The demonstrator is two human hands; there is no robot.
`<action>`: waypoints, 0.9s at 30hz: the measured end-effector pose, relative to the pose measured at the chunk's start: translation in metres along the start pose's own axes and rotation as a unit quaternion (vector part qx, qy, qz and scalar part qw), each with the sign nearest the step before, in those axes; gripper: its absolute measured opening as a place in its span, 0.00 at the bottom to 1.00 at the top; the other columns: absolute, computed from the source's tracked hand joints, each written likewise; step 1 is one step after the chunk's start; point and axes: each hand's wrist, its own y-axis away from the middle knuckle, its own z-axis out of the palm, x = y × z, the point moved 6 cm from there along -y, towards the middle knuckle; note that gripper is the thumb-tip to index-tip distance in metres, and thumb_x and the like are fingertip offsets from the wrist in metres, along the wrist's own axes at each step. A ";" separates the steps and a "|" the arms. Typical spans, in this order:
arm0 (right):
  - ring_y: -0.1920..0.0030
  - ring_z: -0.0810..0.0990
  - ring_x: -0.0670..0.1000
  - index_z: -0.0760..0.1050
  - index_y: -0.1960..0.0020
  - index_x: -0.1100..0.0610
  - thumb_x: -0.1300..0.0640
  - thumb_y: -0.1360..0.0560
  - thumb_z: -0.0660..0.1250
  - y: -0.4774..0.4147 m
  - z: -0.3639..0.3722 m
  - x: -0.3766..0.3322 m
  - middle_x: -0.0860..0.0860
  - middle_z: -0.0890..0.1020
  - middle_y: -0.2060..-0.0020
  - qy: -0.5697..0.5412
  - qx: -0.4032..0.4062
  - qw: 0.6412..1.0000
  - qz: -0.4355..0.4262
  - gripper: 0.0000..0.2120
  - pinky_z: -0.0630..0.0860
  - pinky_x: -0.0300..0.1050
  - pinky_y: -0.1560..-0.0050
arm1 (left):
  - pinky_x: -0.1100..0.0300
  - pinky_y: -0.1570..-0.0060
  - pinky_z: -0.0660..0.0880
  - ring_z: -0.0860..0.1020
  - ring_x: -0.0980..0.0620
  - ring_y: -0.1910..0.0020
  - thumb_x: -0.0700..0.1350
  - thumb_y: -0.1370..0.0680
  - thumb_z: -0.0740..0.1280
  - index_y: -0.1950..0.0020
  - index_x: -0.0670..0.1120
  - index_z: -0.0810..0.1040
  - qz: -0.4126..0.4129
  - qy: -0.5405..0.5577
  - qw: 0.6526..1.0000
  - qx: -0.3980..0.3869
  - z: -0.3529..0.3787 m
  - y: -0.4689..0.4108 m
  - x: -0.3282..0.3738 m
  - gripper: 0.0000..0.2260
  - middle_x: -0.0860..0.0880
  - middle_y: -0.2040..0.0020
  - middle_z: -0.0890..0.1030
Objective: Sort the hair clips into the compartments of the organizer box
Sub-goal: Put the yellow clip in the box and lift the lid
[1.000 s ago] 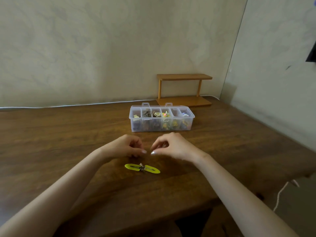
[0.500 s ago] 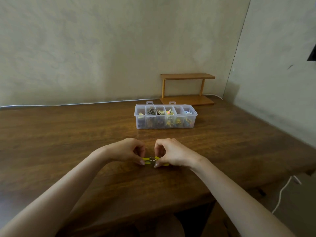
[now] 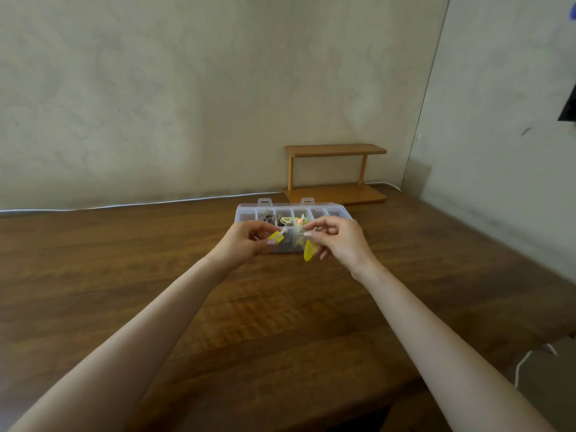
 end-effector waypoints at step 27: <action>0.58 0.77 0.38 0.81 0.50 0.60 0.68 0.26 0.66 -0.019 -0.057 0.039 0.50 0.80 0.54 0.045 0.343 0.935 -0.070 0.08 0.72 0.23 0.58 | 0.57 0.56 0.76 0.79 0.53 0.54 0.45 0.24 0.67 0.50 0.48 0.80 0.015 -0.171 0.982 0.076 0.065 -0.135 0.018 0.05 0.49 0.52 0.82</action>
